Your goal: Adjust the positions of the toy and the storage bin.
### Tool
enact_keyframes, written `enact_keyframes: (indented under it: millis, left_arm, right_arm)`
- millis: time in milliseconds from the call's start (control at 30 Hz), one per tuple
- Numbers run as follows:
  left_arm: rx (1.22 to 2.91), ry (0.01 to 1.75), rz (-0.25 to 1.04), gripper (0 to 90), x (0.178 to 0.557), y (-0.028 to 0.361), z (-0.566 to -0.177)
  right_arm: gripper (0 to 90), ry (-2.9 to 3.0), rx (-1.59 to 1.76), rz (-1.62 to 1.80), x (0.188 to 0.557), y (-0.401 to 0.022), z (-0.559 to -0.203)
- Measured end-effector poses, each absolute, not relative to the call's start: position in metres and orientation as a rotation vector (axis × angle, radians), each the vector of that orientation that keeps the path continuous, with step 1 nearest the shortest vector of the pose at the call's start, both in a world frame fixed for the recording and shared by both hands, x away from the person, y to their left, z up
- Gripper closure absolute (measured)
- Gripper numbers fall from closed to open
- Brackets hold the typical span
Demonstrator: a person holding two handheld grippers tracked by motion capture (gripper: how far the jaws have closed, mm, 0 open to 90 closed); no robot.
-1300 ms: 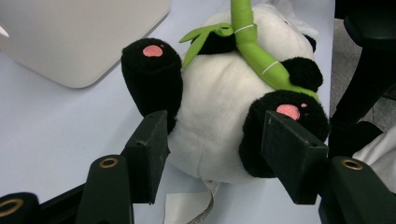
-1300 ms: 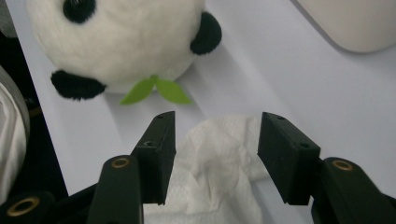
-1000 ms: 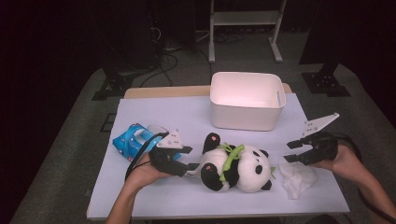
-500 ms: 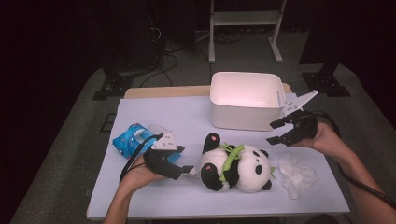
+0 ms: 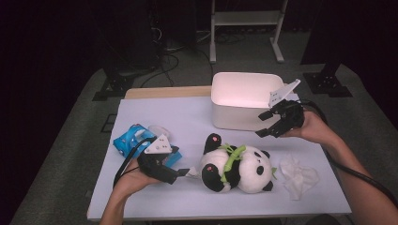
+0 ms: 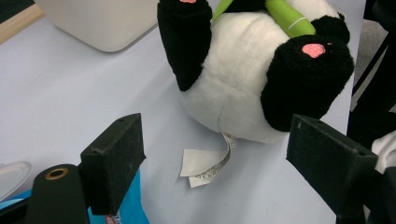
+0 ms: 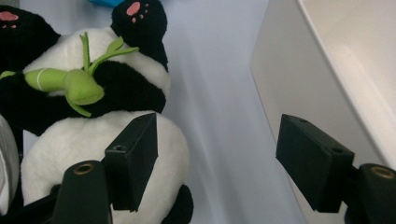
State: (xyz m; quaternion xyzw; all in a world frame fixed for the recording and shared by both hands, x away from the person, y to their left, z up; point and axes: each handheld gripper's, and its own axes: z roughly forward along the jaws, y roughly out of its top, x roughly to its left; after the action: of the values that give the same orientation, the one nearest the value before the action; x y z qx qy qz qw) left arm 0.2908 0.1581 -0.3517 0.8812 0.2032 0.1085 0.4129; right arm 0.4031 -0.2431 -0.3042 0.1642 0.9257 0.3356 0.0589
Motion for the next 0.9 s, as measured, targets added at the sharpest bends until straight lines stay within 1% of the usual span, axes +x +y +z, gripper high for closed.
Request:
enact_keyframes:
  millis: [367,467,900]
  left_arm:
    - [2.215,0.517,0.269,16.4,0.291,0.163,-0.352]
    - [2.212,0.52,0.272,13.9,0.292,0.163,-0.351]
    - [2.19,0.521,0.284,13.8,0.29,0.17,-0.346]
  right_arm:
    - [28.3,2.806,0.46,1.008,0.418,-0.233,-0.294]
    - [28.3,2.806,0.462,1.002,0.421,-0.231,-0.292]
    - [28.8,2.802,0.436,0.969,0.435,-0.217,-0.28]
